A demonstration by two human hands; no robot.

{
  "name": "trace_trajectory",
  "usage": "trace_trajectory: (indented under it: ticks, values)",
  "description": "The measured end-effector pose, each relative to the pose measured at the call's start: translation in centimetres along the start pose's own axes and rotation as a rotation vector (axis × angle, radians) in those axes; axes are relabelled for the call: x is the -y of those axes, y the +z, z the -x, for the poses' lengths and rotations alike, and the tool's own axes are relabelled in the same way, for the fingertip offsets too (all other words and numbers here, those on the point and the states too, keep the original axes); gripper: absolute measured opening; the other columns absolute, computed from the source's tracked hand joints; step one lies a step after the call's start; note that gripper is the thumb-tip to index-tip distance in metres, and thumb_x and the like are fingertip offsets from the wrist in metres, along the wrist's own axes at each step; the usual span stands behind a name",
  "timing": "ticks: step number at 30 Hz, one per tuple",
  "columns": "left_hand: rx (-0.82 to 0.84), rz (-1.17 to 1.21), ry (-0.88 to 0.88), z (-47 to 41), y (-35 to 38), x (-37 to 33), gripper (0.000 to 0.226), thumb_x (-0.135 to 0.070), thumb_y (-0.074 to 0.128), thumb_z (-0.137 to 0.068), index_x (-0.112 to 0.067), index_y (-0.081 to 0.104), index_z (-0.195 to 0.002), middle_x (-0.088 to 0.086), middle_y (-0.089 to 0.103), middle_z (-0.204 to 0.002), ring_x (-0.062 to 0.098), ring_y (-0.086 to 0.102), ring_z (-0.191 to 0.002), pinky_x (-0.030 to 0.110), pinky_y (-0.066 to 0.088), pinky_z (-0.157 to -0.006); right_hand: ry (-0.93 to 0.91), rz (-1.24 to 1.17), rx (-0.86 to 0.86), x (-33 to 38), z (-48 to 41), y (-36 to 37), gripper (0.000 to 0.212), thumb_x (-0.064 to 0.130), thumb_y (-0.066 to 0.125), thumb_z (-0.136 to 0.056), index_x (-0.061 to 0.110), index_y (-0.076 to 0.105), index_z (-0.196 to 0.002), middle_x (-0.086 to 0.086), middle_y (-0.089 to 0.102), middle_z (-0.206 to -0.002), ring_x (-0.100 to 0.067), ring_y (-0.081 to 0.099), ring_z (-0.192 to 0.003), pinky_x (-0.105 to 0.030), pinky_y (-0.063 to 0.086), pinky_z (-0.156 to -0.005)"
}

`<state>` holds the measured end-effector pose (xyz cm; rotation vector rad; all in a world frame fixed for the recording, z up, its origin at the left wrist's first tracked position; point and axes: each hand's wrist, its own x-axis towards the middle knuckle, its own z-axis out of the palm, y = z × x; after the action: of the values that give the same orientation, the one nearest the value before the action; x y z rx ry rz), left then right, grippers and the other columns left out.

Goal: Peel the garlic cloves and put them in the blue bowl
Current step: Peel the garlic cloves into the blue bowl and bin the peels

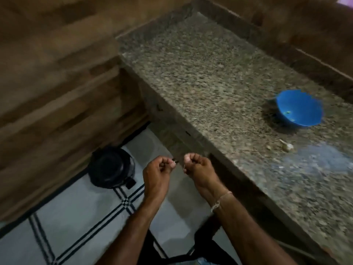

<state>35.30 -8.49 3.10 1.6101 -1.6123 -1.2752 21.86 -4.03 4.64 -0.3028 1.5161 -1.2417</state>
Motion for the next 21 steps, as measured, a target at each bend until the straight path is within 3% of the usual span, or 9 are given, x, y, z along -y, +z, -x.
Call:
trace_trajectory:
  ticks: [4, 9, 12, 17, 19, 21]
  values:
    - [-0.084, 0.032, -0.010, -2.0, -9.7, 4.2, 0.024, -0.011, 0.076, -0.092, -0.028, 0.068, -0.076, -0.010, 0.073, -0.075, -0.001, 0.068, -0.074, 0.019, 0.054, -0.071, 0.019, 0.070, 0.055, -2.3, 0.6, 10.0, 0.022, 0.006, 0.057, -0.106, 0.010, 0.064, -0.086, -0.002, 0.056, -0.070, -0.008, 0.051, -0.064, -0.024, 0.047, -0.068]
    - [-0.197, 0.094, -0.065, -3.1, -19.8, 7.9, 0.017, -0.013, 0.074, -0.094, -0.024, 0.070, -0.082, -0.011, 0.074, -0.080, 0.001, 0.068, -0.079, 0.025, 0.055, -0.076, 0.060, 0.169, 0.131, -3.7, 1.2, 20.1, 0.015, 0.003, 0.058, -0.104, 0.006, 0.063, -0.091, -0.005, 0.055, -0.074, -0.012, 0.053, -0.068, -0.023, 0.050, -0.068]
    - [-0.268, 0.114, -0.104, -3.3, -23.5, 9.4, 0.014, -0.014, 0.076, -0.093, -0.023, 0.072, -0.083, -0.015, 0.073, -0.081, -0.005, 0.067, -0.081, 0.008, 0.046, -0.070, 0.051, 0.225, 0.184, -3.9, 0.8, 24.7, 0.017, -0.001, 0.057, -0.104, 0.007, 0.063, -0.089, -0.003, 0.056, -0.073, -0.011, 0.053, -0.067, -0.023, 0.051, -0.070]
    - [-0.377, 0.177, -0.153, -3.4, -27.8, 11.9, 0.011, -0.011, 0.075, -0.093, -0.019, 0.073, -0.086, -0.012, 0.072, -0.084, -0.004, 0.066, -0.080, 0.002, 0.044, -0.069, 0.054, 0.327, 0.287, -5.5, -0.7, 31.1, 0.027, -0.005, 0.056, -0.102, 0.010, 0.065, -0.082, 0.007, 0.066, -0.063, -0.005, 0.062, -0.061, -0.021, 0.055, -0.067]
    - [-0.419, 0.184, -0.165, -3.7, -29.4, 12.9, 0.012, -0.011, 0.075, -0.093, -0.019, 0.073, -0.085, -0.009, 0.073, -0.084, 0.000, 0.067, -0.081, 0.003, 0.045, -0.068, 0.042, 0.387, 0.329, -6.4, -1.3, 33.3, 0.027, -0.005, 0.058, -0.102, 0.011, 0.066, -0.082, 0.000, 0.069, -0.072, -0.013, 0.065, -0.070, -0.026, 0.056, -0.073]
    - [-0.456, 0.186, -0.192, -4.2, -30.9, 13.9, 0.010, -0.012, 0.075, -0.094, -0.018, 0.073, -0.086, -0.005, 0.074, -0.086, 0.004, 0.068, -0.083, 0.003, 0.046, -0.068, 0.041, 0.438, 0.359, -7.1, -2.1, 35.3, 0.026, -0.002, 0.060, -0.102, 0.012, 0.068, -0.082, -0.013, 0.067, -0.084, -0.028, 0.062, -0.084, -0.042, 0.055, -0.085]
